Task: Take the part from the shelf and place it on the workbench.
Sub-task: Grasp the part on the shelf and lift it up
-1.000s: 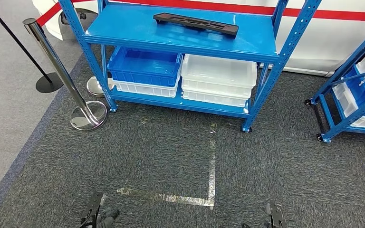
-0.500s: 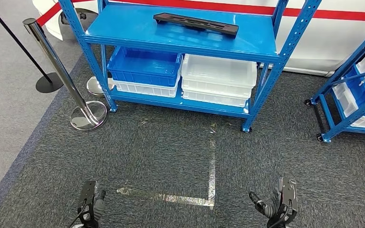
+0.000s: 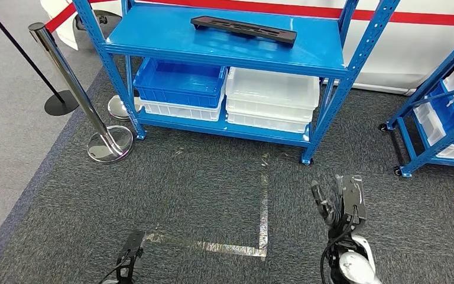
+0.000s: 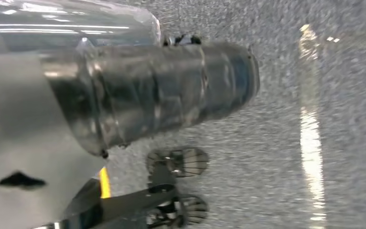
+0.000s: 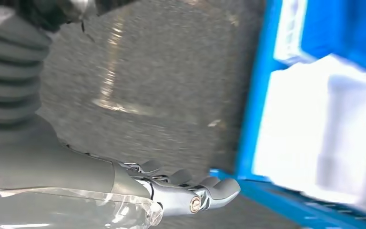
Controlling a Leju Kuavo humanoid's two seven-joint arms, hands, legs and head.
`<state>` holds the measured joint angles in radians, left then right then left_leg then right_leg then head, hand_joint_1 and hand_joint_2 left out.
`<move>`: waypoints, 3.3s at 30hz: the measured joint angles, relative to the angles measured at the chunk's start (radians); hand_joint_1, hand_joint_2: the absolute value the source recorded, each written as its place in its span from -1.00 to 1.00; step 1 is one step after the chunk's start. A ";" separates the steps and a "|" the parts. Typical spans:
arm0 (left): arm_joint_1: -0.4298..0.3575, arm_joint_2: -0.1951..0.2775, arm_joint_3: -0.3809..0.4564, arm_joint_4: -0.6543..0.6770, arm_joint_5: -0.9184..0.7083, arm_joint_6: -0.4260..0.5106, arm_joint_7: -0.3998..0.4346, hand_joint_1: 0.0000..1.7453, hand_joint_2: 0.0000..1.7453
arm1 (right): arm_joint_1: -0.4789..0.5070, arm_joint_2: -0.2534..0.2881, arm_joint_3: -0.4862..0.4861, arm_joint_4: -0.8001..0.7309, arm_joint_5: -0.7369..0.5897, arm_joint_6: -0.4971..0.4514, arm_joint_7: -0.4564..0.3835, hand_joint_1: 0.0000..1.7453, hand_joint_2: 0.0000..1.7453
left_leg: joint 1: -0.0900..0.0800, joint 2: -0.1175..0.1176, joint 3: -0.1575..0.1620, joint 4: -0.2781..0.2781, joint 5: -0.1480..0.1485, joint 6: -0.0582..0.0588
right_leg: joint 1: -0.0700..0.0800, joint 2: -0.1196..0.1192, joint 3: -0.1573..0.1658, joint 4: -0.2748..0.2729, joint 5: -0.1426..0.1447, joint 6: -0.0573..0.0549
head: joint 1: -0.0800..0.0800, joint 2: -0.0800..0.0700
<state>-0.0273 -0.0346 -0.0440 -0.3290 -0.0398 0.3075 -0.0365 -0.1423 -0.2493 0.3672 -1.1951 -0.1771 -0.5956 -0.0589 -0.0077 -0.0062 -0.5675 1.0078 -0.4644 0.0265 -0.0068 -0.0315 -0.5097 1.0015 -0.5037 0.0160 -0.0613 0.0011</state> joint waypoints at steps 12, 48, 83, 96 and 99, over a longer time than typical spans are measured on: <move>-0.004 0.005 -0.068 0.019 -0.035 -0.046 0.108 -1.00 -1.00 | -0.151 -0.002 0.083 -0.115 0.277 0.096 0.145 -1.00 -1.00 | 0.000 0.000 0.000 0.000 0.000 0.000 | 0.000 0.000 0.000 0.000 0.000 0.000 | 0.000 0.000; -0.030 0.040 -0.367 0.061 -0.065 -0.110 0.210 -1.00 -1.00 | -0.692 0.172 0.629 -0.197 0.594 0.673 0.303 -1.00 1.00 | 0.000 -0.002 0.000 0.000 0.002 -0.001 | 0.000 -0.003 0.000 0.002 0.000 0.000 | 0.000 0.000; -0.039 0.043 -0.475 0.077 0.091 -0.057 0.222 -1.00 -1.00 | -0.664 0.240 0.807 -0.032 0.728 0.652 0.335 -1.00 -1.00 | 0.023 -0.020 0.015 -0.009 -0.004 -0.002 | -0.021 0.032 -0.139 0.146 0.026 0.025 | 0.007 0.000; -0.041 0.099 -0.473 0.085 0.163 0.023 0.209 -1.00 -1.00 | -0.642 0.241 0.782 -0.025 0.689 0.612 0.352 -1.00 -1.00 | 0.026 -0.001 -0.150 0.272 -0.089 -0.051 | -0.007 0.032 -0.085 0.033 0.045 -0.032 | -0.001 0.000; -0.042 0.112 -0.470 0.086 0.184 0.049 0.200 -1.00 -1.00 | -0.641 0.241 0.778 -0.026 0.683 0.610 0.355 -1.00 -1.00 | 0.021 0.002 -0.077 0.096 0.014 -0.035 | -0.001 0.032 -0.073 0.034 0.038 -0.032 | 0.000 0.000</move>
<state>-0.0693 0.0771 -0.5144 -0.2435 0.1444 0.3565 0.1637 -0.7836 -0.0085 1.1452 -1.2206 0.5061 0.0146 0.2957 0.0132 -0.0044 -0.6442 1.1037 -0.4501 -0.0090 -0.0077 0.0007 -0.5824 1.0352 -0.4661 -0.0158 -0.0618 0.0011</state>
